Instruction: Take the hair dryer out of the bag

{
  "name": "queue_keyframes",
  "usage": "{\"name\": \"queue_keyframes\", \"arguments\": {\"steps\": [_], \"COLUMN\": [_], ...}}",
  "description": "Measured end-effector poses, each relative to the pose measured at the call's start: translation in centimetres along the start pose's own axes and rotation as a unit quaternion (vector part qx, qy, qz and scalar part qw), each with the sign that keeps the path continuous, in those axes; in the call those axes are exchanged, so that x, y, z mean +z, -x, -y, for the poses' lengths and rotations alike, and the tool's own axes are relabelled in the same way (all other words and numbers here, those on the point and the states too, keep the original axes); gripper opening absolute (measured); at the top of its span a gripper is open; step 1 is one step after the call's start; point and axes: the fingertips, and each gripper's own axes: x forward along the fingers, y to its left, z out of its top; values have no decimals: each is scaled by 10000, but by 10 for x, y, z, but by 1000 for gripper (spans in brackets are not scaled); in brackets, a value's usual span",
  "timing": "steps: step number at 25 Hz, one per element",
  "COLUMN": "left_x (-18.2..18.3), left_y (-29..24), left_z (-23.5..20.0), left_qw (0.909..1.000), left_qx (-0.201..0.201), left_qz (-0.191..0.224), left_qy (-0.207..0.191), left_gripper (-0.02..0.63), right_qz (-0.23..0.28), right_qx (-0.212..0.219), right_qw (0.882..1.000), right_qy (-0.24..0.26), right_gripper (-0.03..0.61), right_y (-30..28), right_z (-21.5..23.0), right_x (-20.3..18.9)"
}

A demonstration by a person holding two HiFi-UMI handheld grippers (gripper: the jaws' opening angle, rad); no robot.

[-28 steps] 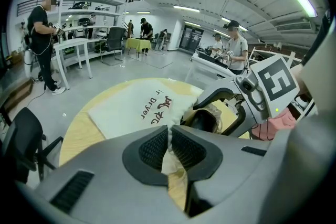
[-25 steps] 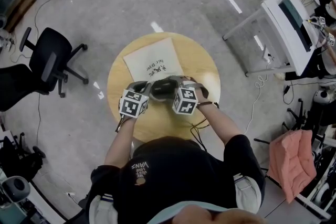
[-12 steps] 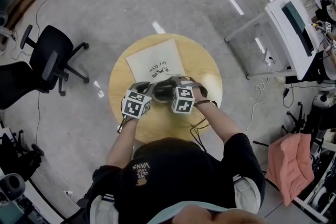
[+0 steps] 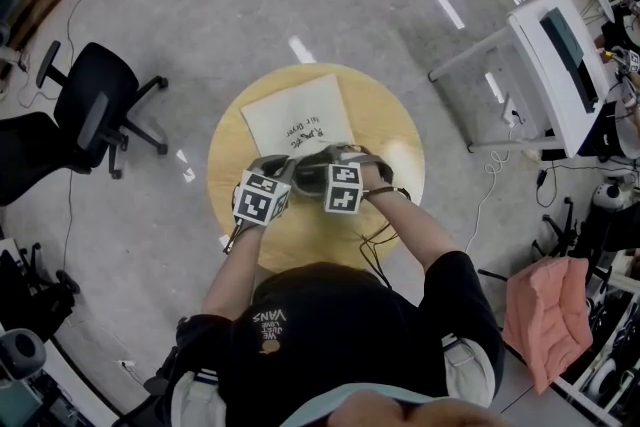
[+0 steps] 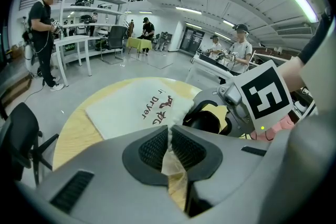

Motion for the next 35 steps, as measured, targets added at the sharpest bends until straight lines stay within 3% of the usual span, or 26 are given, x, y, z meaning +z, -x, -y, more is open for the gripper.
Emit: {"name": "queue_keyframes", "arguments": {"steps": [13,35], "left_x": [-1,-5], "left_y": [-6,-5], "left_z": [-4,-2], "left_qw": [9999,9999], "left_qx": [-75,-125], "left_qz": [37,-82], "left_qy": [111,11], "left_gripper": [37,35], "right_qz": [-268,-138], "right_qx": [457,441], "right_qw": [9986,9989], "right_qy": [53,50], "right_gripper": [360,351], "right_y": [-12,-9], "right_z": [-1,-7], "right_x": [-1,2]}}
